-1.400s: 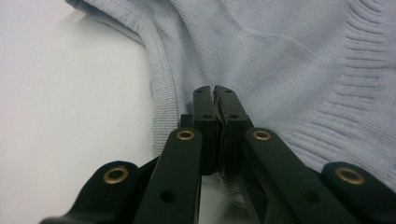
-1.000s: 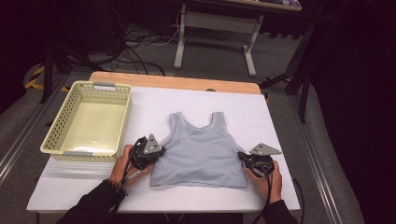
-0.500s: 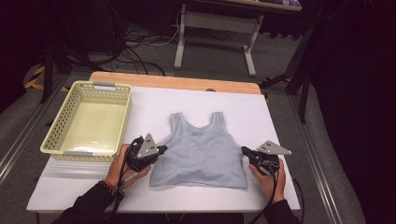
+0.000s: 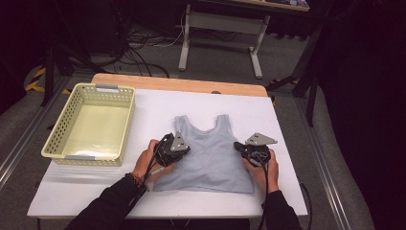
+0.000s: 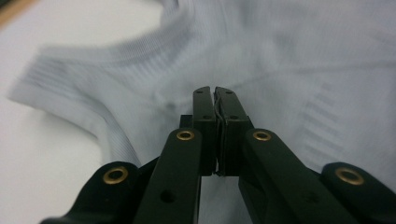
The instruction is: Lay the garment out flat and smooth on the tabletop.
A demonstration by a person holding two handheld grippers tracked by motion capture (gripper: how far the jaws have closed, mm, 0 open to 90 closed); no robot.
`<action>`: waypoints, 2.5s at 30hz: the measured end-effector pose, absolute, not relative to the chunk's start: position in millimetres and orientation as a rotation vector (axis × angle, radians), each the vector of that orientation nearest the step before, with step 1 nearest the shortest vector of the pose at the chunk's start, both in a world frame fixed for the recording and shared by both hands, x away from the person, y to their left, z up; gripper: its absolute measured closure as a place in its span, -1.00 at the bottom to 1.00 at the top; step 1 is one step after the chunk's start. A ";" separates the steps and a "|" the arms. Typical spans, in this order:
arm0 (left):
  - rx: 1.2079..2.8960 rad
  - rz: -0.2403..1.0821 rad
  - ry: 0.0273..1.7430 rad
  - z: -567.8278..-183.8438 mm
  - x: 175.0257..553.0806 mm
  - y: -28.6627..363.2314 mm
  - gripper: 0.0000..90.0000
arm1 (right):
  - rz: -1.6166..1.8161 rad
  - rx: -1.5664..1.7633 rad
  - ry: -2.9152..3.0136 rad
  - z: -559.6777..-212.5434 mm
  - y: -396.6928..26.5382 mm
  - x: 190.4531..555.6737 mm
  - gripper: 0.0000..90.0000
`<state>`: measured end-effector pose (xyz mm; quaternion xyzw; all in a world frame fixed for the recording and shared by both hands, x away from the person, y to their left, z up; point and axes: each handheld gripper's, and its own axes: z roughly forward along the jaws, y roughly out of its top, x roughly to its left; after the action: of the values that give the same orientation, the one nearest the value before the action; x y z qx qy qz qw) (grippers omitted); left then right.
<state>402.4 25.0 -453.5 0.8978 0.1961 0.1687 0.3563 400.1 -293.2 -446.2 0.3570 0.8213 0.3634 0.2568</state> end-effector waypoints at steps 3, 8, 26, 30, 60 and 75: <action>2.291 0.389 0.544 -457.0 403.7 30.0 0.96 | 0.936 0.983 2.243 -452.2 -297.5 400.4 1.00; 2.297 0.419 0.559 -456.2 400.6 39.1 0.96 | 0.908 0.991 2.237 -454.2 -307.4 396.0 1.00; 2.173 0.514 0.490 -422.3 378.5 62.7 0.84 | 1.105 1.024 2.052 -430.5 -324.4 369.9 1.00; 2.148 0.527 0.479 -416.6 373.5 69.0 0.77 | 1.149 1.009 2.039 -423.4 -321.3 363.6 0.94; 2.050 0.651 0.445 -408.2 329.5 106.0 0.05 | 1.203 0.983 1.950 -405.1 -314.2 330.1 0.04; 2.026 0.632 0.473 -420.1 306.2 138.3 -0.65 | 1.238 0.927 1.961 -394.3 -293.1 323.5 -0.68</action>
<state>306.2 138.3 -420.1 0.8249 0.1927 0.2572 0.4650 323.5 -293.1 -394.3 0.3521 0.7448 0.4702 0.3164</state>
